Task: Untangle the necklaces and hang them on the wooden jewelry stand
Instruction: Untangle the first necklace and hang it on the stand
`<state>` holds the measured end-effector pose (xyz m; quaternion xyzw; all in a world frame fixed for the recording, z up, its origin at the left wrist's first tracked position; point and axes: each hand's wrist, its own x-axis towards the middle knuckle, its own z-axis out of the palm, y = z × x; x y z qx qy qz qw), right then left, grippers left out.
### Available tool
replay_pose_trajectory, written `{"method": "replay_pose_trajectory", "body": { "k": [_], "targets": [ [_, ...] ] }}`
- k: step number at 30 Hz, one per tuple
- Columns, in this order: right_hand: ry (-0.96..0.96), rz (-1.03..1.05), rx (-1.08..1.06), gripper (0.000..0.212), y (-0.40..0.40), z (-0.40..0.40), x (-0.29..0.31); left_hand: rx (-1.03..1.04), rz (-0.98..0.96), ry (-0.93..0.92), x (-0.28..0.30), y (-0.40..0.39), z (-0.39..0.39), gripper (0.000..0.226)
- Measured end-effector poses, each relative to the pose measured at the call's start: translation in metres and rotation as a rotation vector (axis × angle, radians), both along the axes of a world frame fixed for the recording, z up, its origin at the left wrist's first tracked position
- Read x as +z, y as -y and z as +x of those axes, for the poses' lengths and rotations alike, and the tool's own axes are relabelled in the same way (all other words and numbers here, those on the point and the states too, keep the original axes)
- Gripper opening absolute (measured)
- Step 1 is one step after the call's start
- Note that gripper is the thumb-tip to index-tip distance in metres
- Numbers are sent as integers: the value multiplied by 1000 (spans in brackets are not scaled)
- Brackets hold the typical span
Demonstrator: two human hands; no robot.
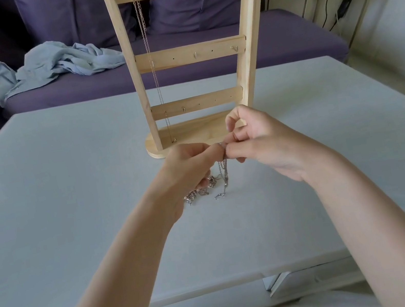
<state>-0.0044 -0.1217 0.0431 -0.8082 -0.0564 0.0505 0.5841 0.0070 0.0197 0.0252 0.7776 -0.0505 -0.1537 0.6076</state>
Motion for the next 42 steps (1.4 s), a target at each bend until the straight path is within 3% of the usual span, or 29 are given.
{"method": "replay_pose_trajectory", "body": {
  "k": [6,10,12,15,18,20,24,27,29,33,37,40,42],
  "targets": [
    [-18,209,18,34,4,1,4,19,-312,-228,6,2,-1,28],
    [-57,312,21,36,6,0,6,-52,-357,-252,7,0,-3,26],
    [-75,323,10,35,7,0,5,-85,-247,-149,8,-2,-2,27],
    [-84,209,-24,32,6,0,1,-24,73,181,7,-2,1,21],
    [-78,140,-19,30,4,1,1,45,159,377,5,0,-1,12],
    [-41,96,6,32,4,1,3,47,94,281,4,-2,-2,15],
    [35,85,53,36,2,-2,9,-13,-311,-292,8,-4,-2,32],
    [40,153,74,37,5,-3,12,-68,-390,-355,11,-4,-3,23],
    [28,149,75,38,6,-3,11,-62,-306,-244,11,-4,-2,29],
    [6,25,20,34,6,-2,6,34,72,262,8,-2,-1,18],
    [-9,-145,18,33,6,0,3,-53,452,734,0,-2,-2,17],
    [2,-260,21,35,5,0,0,-120,655,830,-6,0,-3,14],
    [53,-220,1,35,4,0,0,-83,531,779,-8,1,-1,18]
  ]
}}
